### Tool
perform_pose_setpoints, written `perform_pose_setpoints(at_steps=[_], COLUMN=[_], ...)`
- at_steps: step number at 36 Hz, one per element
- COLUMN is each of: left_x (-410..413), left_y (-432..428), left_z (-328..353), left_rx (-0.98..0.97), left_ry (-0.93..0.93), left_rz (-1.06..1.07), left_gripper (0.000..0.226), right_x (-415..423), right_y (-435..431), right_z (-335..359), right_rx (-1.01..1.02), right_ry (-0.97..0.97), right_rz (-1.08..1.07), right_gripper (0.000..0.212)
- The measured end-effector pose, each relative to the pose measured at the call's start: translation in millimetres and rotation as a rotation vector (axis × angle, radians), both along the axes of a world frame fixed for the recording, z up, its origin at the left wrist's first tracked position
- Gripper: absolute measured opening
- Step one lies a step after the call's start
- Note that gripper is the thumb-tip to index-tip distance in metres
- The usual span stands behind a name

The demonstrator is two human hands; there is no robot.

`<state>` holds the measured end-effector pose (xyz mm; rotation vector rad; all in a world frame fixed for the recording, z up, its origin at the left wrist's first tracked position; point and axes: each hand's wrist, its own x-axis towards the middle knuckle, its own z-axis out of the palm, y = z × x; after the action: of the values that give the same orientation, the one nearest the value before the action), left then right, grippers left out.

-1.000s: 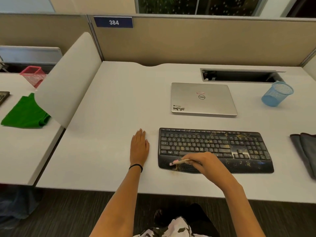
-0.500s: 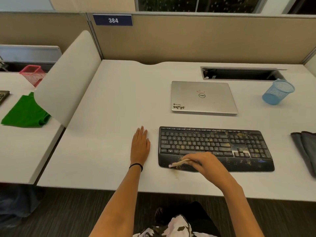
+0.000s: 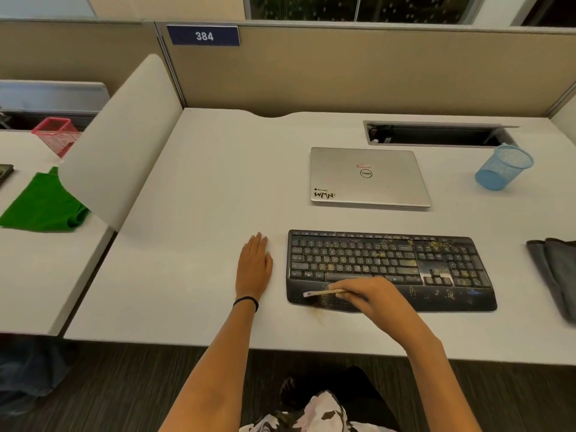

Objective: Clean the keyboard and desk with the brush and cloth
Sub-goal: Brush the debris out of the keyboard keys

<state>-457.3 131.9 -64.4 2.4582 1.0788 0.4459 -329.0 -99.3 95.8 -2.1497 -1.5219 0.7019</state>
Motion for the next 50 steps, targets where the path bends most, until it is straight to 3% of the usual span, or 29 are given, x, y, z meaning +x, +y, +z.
perform_pose_setpoints(at_steps=[14,28,34,38,43,47,50], left_x=[0,-1,-1,-1,-1,-1,-1], left_y=[0,-1,0,-1,-2,-2,-2], left_z=[1,2,1,2,3,3,3], left_rx=[-0.004,-0.019,-0.021,-0.025,-0.033,-0.038,-0.038], left_ry=[-0.003,-0.006,0.001,-0.005,-0.001,-0.001,-0.001], left_rz=[-0.004,0.003,0.002,0.005,0.003,0.006,0.004], left_gripper=[0.044,0.045,0.045,0.045,0.046,0.046,0.046], right_x=[-6,-4,-2,-1,2,0,1], right_y=[3,1,-3,-7,-8,-11,-11], right_z=[-1,-3,0,-3,-1,0,0], right_rx=[-0.079,0.075,0.002,0.106,-0.020,0.098,0.068], right_ry=[-0.032,-0.063,-0.024,-0.009,-0.032,-0.032,-0.066], right_rz=[0.083,-0.037,0.004,-0.063,-0.022,-0.083,-0.078], right_gripper=[0.022,0.026,0.024,0.022,0.021,0.022,0.022])
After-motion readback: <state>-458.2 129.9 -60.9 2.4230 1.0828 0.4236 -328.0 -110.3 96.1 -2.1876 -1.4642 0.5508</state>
